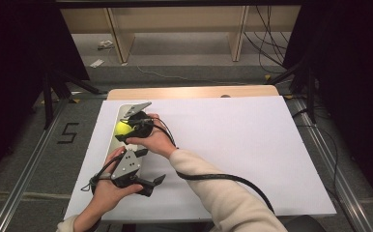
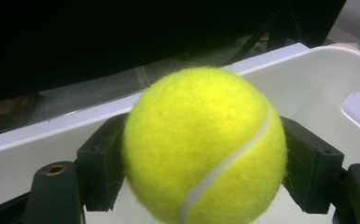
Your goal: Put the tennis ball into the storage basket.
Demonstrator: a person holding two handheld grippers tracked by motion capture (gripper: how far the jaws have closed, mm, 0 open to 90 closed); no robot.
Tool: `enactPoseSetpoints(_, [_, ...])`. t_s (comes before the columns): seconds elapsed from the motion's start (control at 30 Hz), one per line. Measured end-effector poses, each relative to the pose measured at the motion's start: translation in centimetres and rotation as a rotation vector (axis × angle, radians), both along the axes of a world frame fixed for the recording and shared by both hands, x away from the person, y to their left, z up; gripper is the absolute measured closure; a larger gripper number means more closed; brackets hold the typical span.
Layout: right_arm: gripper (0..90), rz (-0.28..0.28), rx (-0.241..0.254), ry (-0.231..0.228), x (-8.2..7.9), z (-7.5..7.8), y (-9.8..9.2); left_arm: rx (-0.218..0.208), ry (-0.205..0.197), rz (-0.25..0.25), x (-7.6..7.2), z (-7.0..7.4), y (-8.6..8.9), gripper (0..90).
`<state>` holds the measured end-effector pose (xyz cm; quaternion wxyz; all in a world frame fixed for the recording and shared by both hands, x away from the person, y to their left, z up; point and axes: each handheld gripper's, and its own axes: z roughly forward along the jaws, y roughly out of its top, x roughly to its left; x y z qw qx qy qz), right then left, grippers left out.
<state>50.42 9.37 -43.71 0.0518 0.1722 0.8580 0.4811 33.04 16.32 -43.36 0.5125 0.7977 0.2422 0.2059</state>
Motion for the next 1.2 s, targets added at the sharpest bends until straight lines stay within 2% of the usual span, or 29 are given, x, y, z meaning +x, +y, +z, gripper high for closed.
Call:
enactPoseSetpoints(0.23, [25.2,-0.004,0.003,-0.006,0.0,0.0,0.0,0.000,0.001,-0.002,0.0,0.0,0.0,0.8])
enactPoseSetpoints(0.27, [23.5,-0.008,0.011,-0.004,0.0,0.0,0.0,0.000,0.001,-0.002,0.0,0.0,0.0,0.8])
enactPoseSetpoints(0.33, [14.7,-0.022,0.048,0.002,0.0,0.2,-0.2,0.000,0.001,-0.003,0.0,0.0,0.0,0.8])
enactPoseSetpoints(0.4, [16.0,-0.021,0.074,0.004,0.2,0.5,-0.4,0.000,0.002,-0.003,0.0,0.0,0.0,0.8])
enactPoseSetpoints(0.6, [15.5,-0.028,0.087,-0.010,0.3,1.2,-1.0,0.003,0.001,-0.003,0.0,0.0,-0.1,0.8])
enactPoseSetpoints(1.2, [15.5,-0.052,0.094,-0.036,0.4,2.6,-3.4,0.008,0.000,-0.003,0.0,-0.1,-0.1,0.8])
